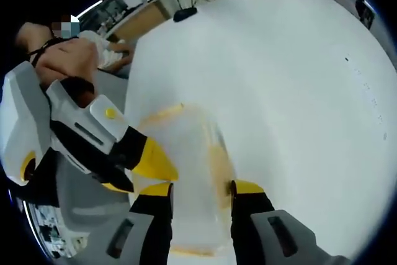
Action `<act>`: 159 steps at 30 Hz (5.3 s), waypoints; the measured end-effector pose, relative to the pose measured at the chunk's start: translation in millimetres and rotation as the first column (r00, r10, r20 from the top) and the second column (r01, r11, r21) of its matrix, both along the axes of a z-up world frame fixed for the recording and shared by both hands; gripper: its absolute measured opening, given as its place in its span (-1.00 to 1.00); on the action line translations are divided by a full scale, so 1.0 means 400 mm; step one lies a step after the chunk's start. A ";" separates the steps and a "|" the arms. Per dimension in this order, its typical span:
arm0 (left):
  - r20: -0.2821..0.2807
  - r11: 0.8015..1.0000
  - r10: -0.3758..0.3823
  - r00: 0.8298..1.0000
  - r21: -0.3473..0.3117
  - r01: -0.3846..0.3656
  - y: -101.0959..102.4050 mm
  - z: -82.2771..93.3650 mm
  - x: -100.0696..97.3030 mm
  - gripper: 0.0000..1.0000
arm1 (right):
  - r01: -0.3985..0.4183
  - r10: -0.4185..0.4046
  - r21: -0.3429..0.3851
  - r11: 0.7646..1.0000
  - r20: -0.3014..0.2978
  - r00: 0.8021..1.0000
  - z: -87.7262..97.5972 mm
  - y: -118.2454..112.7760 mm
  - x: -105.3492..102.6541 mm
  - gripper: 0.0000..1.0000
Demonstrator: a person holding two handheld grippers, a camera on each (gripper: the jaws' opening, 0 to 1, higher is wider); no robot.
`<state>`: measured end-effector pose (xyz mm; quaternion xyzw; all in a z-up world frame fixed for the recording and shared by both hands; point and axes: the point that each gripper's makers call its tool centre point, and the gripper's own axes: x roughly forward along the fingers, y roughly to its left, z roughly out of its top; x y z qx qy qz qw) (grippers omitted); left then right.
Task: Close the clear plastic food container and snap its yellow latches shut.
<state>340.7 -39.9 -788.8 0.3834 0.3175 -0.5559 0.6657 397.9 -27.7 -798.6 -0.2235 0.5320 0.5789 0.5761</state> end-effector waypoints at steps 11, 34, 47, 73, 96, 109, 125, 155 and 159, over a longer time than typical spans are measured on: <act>0.042 1.000 -0.011 0.999 0.003 0.011 -0.004 -0.002 0.006 -0.17 | 0.026 -0.026 -0.003 1.000 -0.029 0.999 -0.007 -0.009 -0.007 -0.35; 0.136 0.997 -0.073 0.988 0.018 0.071 0.002 -0.005 0.004 -0.13 | 0.041 -0.041 -0.001 0.999 -0.033 0.999 -0.004 -0.003 0.008 -0.31; 0.114 0.996 -0.084 0.990 0.015 0.083 0.004 0.001 0.002 -0.14 | 0.015 -0.014 0.012 1.000 -0.012 1.000 0.004 -0.002 0.003 -0.28; -0.105 0.998 -0.059 0.993 -0.013 0.058 0.034 0.029 0.002 0.47 | -0.116 0.113 0.019 0.993 0.109 0.988 0.032 0.001 -0.036 0.27; -0.137 0.975 -0.153 0.979 0.139 0.172 0.091 -0.021 0.040 0.66 | -0.184 0.198 -0.083 0.979 0.203 0.959 -0.010 -0.081 -0.111 0.61; -0.095 0.958 -0.201 0.975 0.190 0.216 0.105 -0.039 0.058 0.70 | -0.162 0.181 -0.096 0.982 0.250 0.951 -0.020 -0.082 -0.100 0.63; -0.073 0.938 -0.235 0.969 0.244 0.246 0.116 -0.075 0.065 0.75 | -0.145 0.173 -0.118 0.982 0.273 0.946 -0.047 -0.086 -0.096 0.63; -0.033 0.947 -0.227 0.973 0.225 0.228 0.114 -0.091 0.075 0.66 | -0.125 0.146 -0.091 0.988 0.273 0.951 -0.061 -0.081 -0.092 0.62; -0.033 0.947 -0.226 0.973 0.226 0.228 0.114 -0.090 0.073 0.66 | -0.127 0.149 -0.096 0.987 0.269 0.951 -0.064 -0.082 -0.092 0.62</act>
